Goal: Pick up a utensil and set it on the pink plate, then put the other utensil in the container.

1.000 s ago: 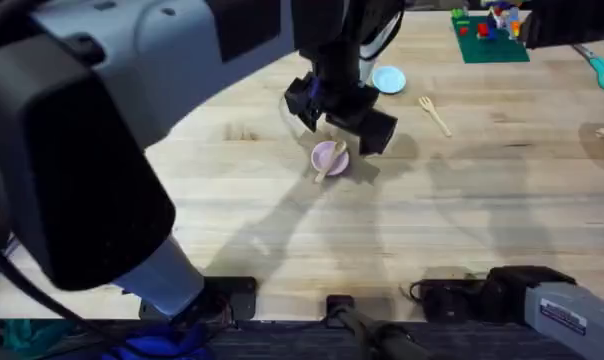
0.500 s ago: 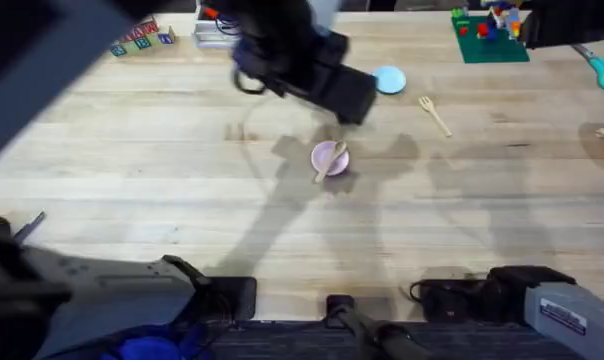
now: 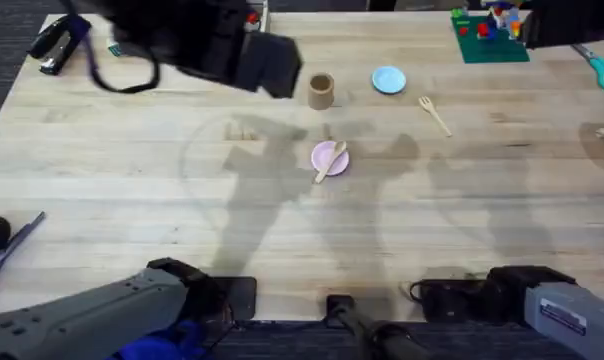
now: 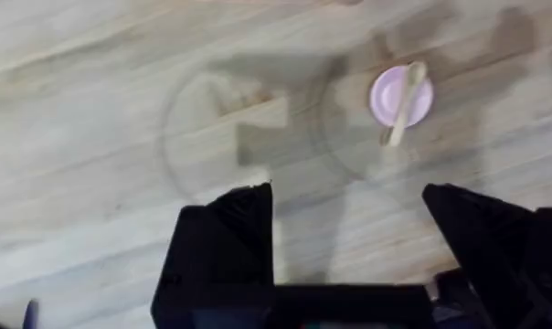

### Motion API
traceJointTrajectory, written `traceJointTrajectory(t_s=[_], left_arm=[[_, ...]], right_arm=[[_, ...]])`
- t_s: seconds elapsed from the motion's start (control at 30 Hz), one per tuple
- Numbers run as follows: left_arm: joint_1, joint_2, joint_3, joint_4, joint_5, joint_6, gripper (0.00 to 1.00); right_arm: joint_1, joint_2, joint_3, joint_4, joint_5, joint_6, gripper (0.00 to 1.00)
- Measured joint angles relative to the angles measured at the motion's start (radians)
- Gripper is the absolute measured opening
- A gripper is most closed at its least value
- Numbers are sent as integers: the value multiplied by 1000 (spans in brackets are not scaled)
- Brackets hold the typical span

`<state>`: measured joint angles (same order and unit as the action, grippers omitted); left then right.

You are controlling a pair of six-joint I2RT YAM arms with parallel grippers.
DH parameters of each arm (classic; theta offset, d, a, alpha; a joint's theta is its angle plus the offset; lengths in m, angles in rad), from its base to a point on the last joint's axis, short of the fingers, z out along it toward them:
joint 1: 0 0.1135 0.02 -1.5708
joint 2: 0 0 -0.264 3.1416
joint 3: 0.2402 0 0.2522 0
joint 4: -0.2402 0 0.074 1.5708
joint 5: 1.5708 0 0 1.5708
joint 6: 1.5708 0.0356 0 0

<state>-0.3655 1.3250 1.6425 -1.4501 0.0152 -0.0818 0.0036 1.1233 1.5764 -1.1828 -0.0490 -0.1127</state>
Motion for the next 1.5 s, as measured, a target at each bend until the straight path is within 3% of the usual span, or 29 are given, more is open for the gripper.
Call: traceJointTrajectory(t_s=[0.2, 0.4, 0.7, 0.87, 1.17, 1.33, 1.5], left_arm=[[31, -3, 2, -14, -31, 20, 993], [33, -6, -7, 54, -13, 123, 993], [53, -37, -211, 261, 88, 296, 992], [137, -49, -356, 391, 222, 403, 993], [354, -52, -620, 570, 508, 655, 993], [404, -51, -682, 671, 550, 713, 993], [409, -52, -685, 787, 566, 734, 993]], right_arm=[[0, 0, 0, 0, 0, 0, 995], [0, 0, 0, 0, 0, 0, 995], [0, 0, 0, 0, 0, 0, 996], [0, 0, 0, 0, 0, 0, 996], [0, 0, 0, -1, 0, 0, 996], [0, 0, 0, -1, 0, 0, 996], [0, 0, 0, -1, 0, 0, 995]])
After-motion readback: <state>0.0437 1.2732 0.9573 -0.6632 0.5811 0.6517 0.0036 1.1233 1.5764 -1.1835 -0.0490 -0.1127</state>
